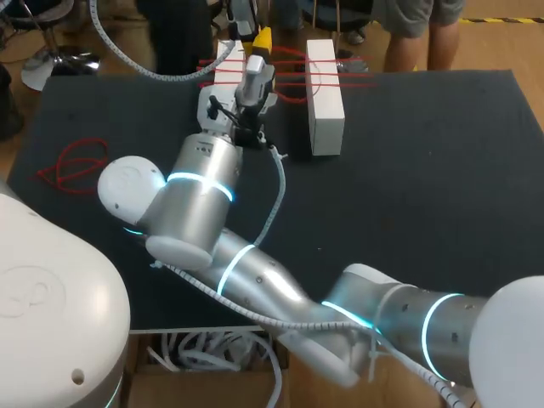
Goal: Grab the tape and strap the tape.
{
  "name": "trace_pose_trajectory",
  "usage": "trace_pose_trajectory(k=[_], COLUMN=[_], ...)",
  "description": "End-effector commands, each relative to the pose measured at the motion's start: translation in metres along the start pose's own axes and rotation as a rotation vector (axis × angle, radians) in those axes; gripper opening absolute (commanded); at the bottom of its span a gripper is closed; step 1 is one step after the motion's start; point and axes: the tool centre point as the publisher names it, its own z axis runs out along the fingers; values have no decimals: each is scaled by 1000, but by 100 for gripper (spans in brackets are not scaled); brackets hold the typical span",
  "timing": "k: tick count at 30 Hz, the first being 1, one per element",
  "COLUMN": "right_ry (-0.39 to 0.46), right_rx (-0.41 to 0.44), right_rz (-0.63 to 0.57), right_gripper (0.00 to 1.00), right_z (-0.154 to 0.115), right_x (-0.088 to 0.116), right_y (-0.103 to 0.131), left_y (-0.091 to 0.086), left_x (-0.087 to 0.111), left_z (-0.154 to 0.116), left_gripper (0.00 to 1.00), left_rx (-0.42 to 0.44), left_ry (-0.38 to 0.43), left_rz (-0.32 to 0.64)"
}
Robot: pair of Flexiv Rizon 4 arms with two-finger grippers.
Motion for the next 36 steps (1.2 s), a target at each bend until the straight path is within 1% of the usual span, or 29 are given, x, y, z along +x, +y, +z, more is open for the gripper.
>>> trace_pose_trajectory(k=[1, 2, 4, 6, 7, 9, 10, 11, 12, 13, 15, 16, 17, 19, 21, 22, 25, 28, 29, 31, 32, 33, 35, 36], right_ry=[-6, -6, -7, -7, -9, -9, -21, -40, -40, -40, -40, -40, -40, -40, -40, -40, -40, -40, -40, -40, -40, -40, -40, -40], right_rx=[-190, -203, -227, -245, -251, -261, -265, -264, -264, -264, -264, -264, -264, -264, -264, -264, -264, -264, -264, -264, -264, -264, -264, -264], right_rz=[2, 8, 24, 35, 39, 50, 67, 81, 81, 81, 81, 81, 81, 81, 81, 81, 81, 81, 81, 81, 81, 81, 81, 81], right_gripper=[39, 34, 36, 35, 36, 44, 84, 100, 100, 100, 100, 100, 100, 100, 100, 100, 100, 100, 100, 100, 100, 100, 100, 100], right_z=[-19, -22, -28, -33, -34, -35, -36, -36, -36, -36, -36, -36, -36, -36, -36, -36, -36, -36, -36, -36, -36, -36, -36, -36], right_x=[-3, -5, -10, -14, -15, -16, -17, -17, -17, -17, -17, -17, -17, -17, -17, -17, -17, -17, -17, -17, -17, -17, -17, -17], right_y=[-40, -45, -53, -59, -62, -67, -69, -72, -72, -72, -72, -72, -72, -72, -72, -72, -72, -72, -72, -72, -72, -72, -72, -72], left_y=[-1, -1, -1, -1, -1, -1, -1, -1, 7, 17, 41, 49, 64, 88, 115, 129, 174, 215, 229, 251, 263, 279, 299, 307], left_x=[0, 0, 0, 0, 0, 0, 0, 0, 5, 11, 25, 29, 36, 46, 56, 60, 68, 69, 69, 64, 63, 61, 57, 55], left_z=[-1, -1, -1, -1, -1, -1, -1, -1, -2, -2, -4, -5, -7, -10, -12, -12, -9, -2, 0, 4, 5, 8, 10, 11], left_gripper=[0, 0, 0, 0, 0, 0, 0, 0, 0, 0, 0, 0, 0, 0, 0, 0, 0, 0, 0, 0, 0, 0, 0, 0], left_rx=[-4, -4, -4, -4, -4, -4, -4, -4, -5, -8, -14, -21, -34, -58, -77, -88, -119, -133, -146, -172, -183, -192, -205, -214], left_ry=[0, 0, 0, 0, 0, 0, 0, 0, -5, 14, 11, 22, 31, 57, 47, 69, 80, 100, 102, 130, 122, 121, 113, 122], left_rz=[0, 0, 0, 0, 0, 0, 0, 0, -9, -26, -57, -63, -69, -73, -73, -69, -54, -31, -7, 26, 32, 35, 36, 44])
